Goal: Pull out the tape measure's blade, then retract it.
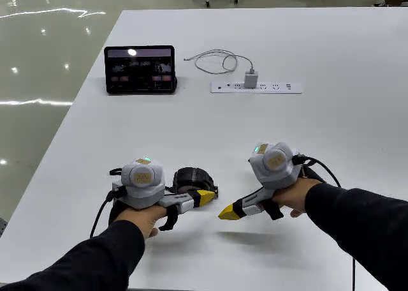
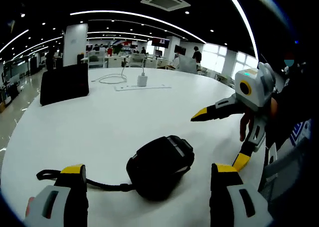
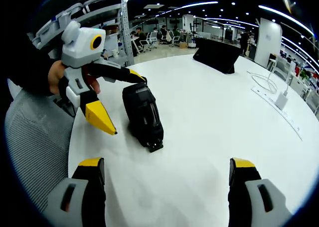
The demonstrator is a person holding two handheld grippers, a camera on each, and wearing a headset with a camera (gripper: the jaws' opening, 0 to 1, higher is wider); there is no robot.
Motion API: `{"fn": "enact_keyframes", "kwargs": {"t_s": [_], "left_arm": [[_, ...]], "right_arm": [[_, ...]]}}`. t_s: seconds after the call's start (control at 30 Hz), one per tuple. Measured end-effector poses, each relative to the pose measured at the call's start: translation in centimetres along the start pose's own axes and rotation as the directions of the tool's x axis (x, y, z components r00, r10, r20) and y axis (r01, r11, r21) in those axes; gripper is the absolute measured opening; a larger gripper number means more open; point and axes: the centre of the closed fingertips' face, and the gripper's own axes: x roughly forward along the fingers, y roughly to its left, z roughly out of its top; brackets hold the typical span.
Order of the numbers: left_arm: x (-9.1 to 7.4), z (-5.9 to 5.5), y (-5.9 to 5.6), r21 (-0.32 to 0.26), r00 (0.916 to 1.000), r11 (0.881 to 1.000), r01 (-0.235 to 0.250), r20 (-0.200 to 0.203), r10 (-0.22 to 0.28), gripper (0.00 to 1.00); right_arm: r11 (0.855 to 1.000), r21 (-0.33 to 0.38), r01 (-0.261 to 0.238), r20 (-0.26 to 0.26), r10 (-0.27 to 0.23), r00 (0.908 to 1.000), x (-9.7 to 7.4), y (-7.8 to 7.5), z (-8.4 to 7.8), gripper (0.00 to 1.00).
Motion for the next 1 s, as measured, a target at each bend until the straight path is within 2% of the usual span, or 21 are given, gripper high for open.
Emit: {"fn": "enact_keyframes", "kwargs": {"t_s": [0.13,0.23,0.37,0.47,0.53,0.6,0.73,0.8,0.9,1.0], "left_arm": [[-0.7,-0.8,0.4,0.004,0.9994,1.0,0.018,-0.029,-0.018,1.0],[-1.5,-0.9,1.1,0.046,0.9993,0.999,0.029,-0.026,-0.028,1.0],[-2.8,-1.1,2.3,0.029,0.9985,0.998,0.052,-0.022,-0.051,1.0],[-3.4,-0.9,2.4,0.011,0.9969,0.997,0.079,-0.011,-0.078,1.0],[-3.9,-1.0,2.3,0.028,0.9961,0.996,0.087,-0.02,-0.086,1.0],[-4.3,-1.5,2.5,0.035,0.9952,0.996,0.088,-0.046,-0.086,1.0],[-5.1,-2.4,3.4,0.048,0.9944,0.995,0.088,-0.064,-0.085,1.0],[-5.8,-2.5,3.5,0.064,0.9939,0.993,0.096,-0.059,-0.093,1.0],[-7.2,-2.3,3.3,0.061,0.9915,0.991,0.12,-0.058,-0.116,1.0],[-8.6,-1.3,3.3,0.062,0.9908,0.989,0.133,-0.031,-0.131,1.0]], "right_arm": [[0.998,0.043,0.041,0.037,-0.042,0.9984,-1.6,-0.9,-0.5,1.0],[0.994,0.083,0.068,0.072,-0.074,0.9946,-3.1,-1.3,-0.9,1.0],[0.989,0.129,0.079,0.114,-0.094,0.9891,-5.3,-1.4,-1.7,1.0],[0.988,0.12,0.097,0.117,-0.111,0.987,-6.8,-1.5,-2.7,1.0],[0.988,0.137,0.076,0.123,-0.093,0.988,-7.6,-1.1,-3.5,1.0],[0.989,0.118,0.083,0.103,-0.096,0.9901,-8.2,-0.9,-4.7,1.0],[0.989,0.112,0.097,0.104,-0.109,0.9886,-9.6,-0.8,-5.9,1.0],[0.988,0.106,0.111,0.106,-0.122,0.9868,-10.4,-1.0,-6.3,1.0],[0.985,0.1,0.14,0.101,-0.15,0.9835,-12.0,-1.4,-7.2,1.0],[0.98,0.115,0.164,0.109,-0.176,0.9782,-13.5,-1.8,-7.8,1.0]]}}
